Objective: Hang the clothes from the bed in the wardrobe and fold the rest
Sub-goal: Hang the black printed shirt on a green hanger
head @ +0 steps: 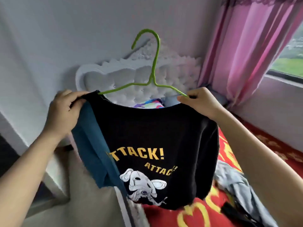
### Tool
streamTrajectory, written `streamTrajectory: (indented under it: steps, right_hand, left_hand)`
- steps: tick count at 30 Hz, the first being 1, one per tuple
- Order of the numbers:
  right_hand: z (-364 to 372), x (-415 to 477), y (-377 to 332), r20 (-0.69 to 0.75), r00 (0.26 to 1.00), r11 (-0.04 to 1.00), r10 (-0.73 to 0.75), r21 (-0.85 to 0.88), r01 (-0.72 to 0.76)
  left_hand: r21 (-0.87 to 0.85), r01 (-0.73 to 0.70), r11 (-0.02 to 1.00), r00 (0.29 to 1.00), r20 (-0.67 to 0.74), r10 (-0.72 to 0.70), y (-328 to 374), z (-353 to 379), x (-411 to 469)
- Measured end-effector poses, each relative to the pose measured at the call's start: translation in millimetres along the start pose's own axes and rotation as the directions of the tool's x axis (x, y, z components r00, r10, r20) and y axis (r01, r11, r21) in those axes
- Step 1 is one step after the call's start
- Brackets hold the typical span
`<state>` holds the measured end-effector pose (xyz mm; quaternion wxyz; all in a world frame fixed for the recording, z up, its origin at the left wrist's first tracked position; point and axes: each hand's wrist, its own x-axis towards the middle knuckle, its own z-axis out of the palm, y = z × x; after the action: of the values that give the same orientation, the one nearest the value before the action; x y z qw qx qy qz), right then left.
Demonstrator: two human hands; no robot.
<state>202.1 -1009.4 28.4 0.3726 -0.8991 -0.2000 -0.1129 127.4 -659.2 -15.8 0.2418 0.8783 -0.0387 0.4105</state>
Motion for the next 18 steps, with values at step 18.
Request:
streamTrajectory:
  steps: [18]
  right_hand:
    - [242.5, 19.0, -239.3, 0.444, 0.711, 0.838, -0.545, 0.327, 0.438]
  left_hand:
    - [0.354, 0.517, 0.779, 0.817, -0.476, -0.326, -85.4, -281.5, -175.8]
